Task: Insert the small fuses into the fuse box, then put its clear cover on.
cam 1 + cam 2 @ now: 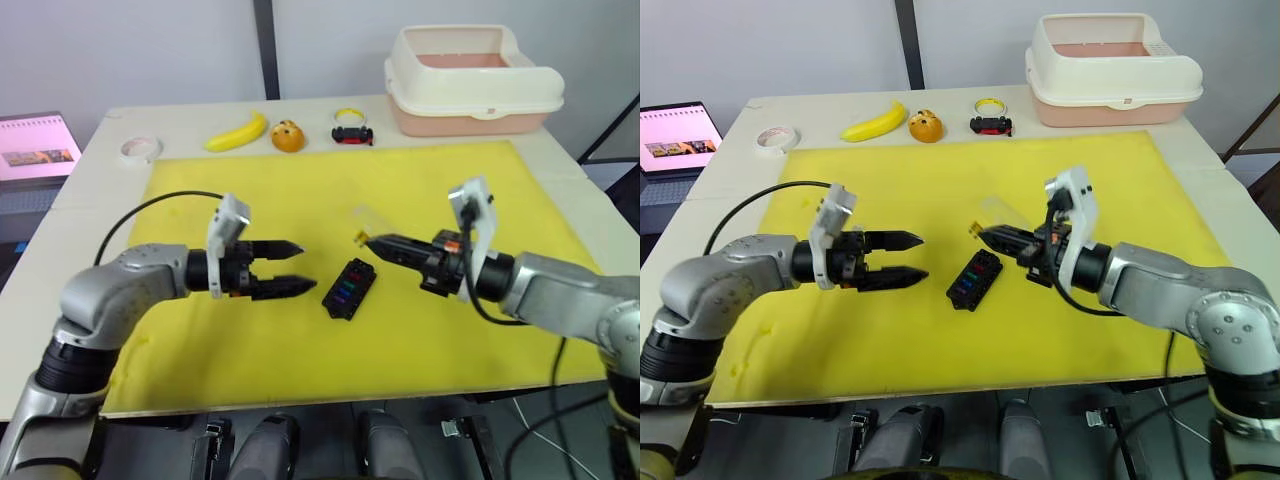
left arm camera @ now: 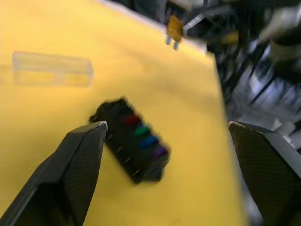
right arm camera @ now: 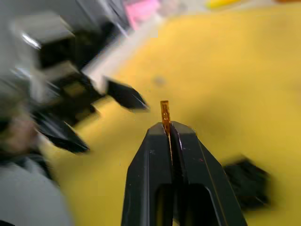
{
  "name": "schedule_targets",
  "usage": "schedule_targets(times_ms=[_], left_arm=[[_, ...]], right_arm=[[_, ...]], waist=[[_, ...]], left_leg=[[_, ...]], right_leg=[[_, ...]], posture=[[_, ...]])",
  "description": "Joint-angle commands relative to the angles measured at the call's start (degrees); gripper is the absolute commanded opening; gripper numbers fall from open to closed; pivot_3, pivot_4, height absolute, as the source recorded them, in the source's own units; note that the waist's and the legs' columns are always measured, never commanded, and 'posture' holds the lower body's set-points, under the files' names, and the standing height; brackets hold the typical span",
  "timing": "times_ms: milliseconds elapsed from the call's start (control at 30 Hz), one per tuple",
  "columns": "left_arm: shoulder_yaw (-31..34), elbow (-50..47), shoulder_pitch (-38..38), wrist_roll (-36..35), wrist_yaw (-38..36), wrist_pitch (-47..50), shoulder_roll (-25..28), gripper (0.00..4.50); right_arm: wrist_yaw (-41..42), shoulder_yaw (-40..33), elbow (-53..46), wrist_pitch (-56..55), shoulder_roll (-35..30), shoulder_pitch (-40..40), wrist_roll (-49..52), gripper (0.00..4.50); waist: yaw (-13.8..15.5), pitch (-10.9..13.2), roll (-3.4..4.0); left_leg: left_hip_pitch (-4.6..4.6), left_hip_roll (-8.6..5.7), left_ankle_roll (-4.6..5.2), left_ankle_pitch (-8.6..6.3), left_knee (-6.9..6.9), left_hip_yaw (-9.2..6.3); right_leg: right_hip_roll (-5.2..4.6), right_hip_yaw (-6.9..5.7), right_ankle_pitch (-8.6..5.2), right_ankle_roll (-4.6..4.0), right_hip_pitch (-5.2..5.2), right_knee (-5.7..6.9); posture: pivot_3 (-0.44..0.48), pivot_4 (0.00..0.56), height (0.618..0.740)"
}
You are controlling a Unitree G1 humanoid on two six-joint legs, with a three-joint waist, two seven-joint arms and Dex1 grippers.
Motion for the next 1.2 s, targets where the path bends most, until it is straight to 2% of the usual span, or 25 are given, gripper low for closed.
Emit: schedule_targets(times_ms=[33, 200, 400, 733, 1200], left_arm=[[-2.5, 2.0, -1.4, 8.6, -3.4, -10.7, -1.0, 4.49], [-6.2, 5.5, -2.5, 16.4, -6.9, -19.4, -2.8, 4.49], [-7.6, 7.0, -3.4, 21.0, -6.3, -22.3, -5.8, 4.49], [-7.6, 6.6, -3.2, 23.8, -5.5, -22.6, -7.7, 4.49], [-7.4, 7.6, -3.5, 24.7, -5.9, -22.7, -9.0, 4.49]], right_arm=[[3.9, 2.1, -3.1, -1.1, -0.6, 0.6, -9.8, 0.0], [8.1, 7.7, -2.7, -2.1, 0.6, 0.1, -22.5, 0.0], [11.5, 11.9, -1.9, -1.8, 2.2, -1.4, -33.1, 0.0], [15.9, 14.0, -1.0, -1.3, 4.6, -1.6, -43.6, 0.0], [20.9, 15.2, 0.7, 0.3, 8.2, -2.8, -51.1, 0.0]], waist=[[0.2, 0.0, 0.0], [0.6, 0.0, 0.0], [0.6, 0.0, -0.03], [0.6, 0.0, -0.03], [0.5, 0.0, -0.03]], left_leg=[[0.0, 0.02, 0.06, -0.03, 0.0, 0.01], [0.0, 0.06, 0.22, -0.13, 0.0, 0.01], [-0.01, 0.04, 0.06, -0.04, 0.03, 0.0], [0.0, 0.04, 0.01, 0.0, 0.04, -0.02], [0.02, 0.04, -0.02, 0.01, 0.05, -0.03]], right_leg=[[0.0, 0.0, 0.01, -0.01, 0.0, 0.0], [0.01, -0.02, 0.05, -0.04, -0.01, 0.0], [0.01, -0.04, 0.05, -0.03, -0.01, 0.01], [0.03, -0.06, 0.07, 0.0, -0.01, 0.04], [0.04, -0.07, 0.08, 0.01, -0.01, 0.07]], posture=[[0.0, 0.15, 0.74], [0.0, 0.15, 0.74], [0.0, 0.15, 0.74], [0.0, 0.15, 0.74], [0.0, 0.15, 0.74]])
